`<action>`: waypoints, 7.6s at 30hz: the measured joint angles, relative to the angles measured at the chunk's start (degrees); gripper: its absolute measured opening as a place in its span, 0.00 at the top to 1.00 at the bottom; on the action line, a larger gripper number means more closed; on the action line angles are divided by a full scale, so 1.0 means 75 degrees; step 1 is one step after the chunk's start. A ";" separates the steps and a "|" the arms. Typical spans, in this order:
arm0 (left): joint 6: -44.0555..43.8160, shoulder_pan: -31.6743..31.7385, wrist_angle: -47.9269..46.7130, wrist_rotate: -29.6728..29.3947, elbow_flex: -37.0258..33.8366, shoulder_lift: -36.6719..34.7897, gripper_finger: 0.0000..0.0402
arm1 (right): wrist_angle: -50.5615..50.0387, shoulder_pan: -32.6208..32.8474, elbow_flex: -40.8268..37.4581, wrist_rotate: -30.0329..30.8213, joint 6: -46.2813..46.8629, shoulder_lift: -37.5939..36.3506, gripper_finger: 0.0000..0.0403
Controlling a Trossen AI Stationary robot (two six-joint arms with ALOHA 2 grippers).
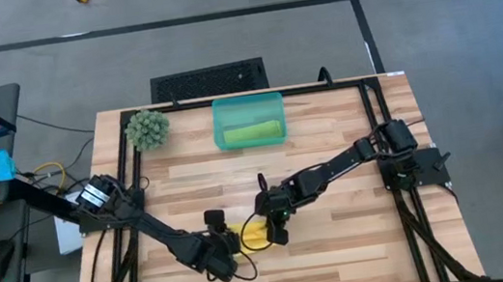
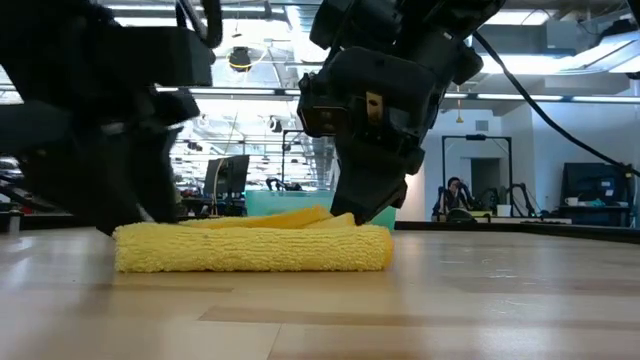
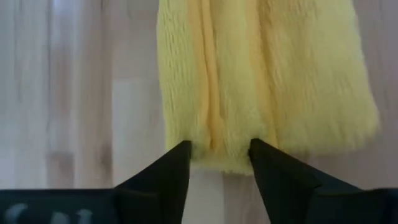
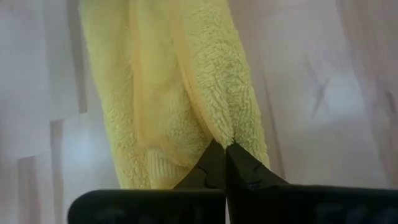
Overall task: Roll microfiber towels into tight, uniform cylinder then place into a basket
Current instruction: Roll the yellow microfiber cloth
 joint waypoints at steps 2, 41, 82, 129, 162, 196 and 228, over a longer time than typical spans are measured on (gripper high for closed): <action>-0.0101 -0.0113 -0.0521 -0.0020 0.0295 0.0003 0.59 | -0.0046 0.0033 0.0001 0.0137 -0.0007 0.0000 0.98; -0.0608 -0.0430 0.3085 -0.0967 -0.1162 0.0027 0.65 | 0.0001 0.0319 -0.0008 0.1570 -0.0134 0.0000 0.98; -0.3098 0.1336 0.2011 0.0710 -0.1185 -0.1145 0.99 | -0.0183 0.1286 -0.0019 0.3373 -0.2200 0.0015 0.99; -0.2243 0.3175 0.2158 0.2433 -0.1179 -0.1821 0.98 | -0.0403 0.0928 0.0013 0.1774 -0.1122 -0.0023 0.99; -0.0478 0.2891 0.1701 0.1807 -0.1173 -0.2034 0.68 | -0.0529 0.0903 -0.0002 0.1548 -0.1129 -0.0006 0.99; -0.0773 0.0853 0.3887 0.1437 -0.1095 -0.0102 0.68 | -0.0629 0.0779 -0.0005 0.1311 -0.1040 -0.0006 0.99; 0.0621 0.1176 0.5146 -0.0475 -0.0709 -0.0029 0.68 | -0.0620 0.0712 -0.0008 0.1116 -0.0715 -0.0006 0.99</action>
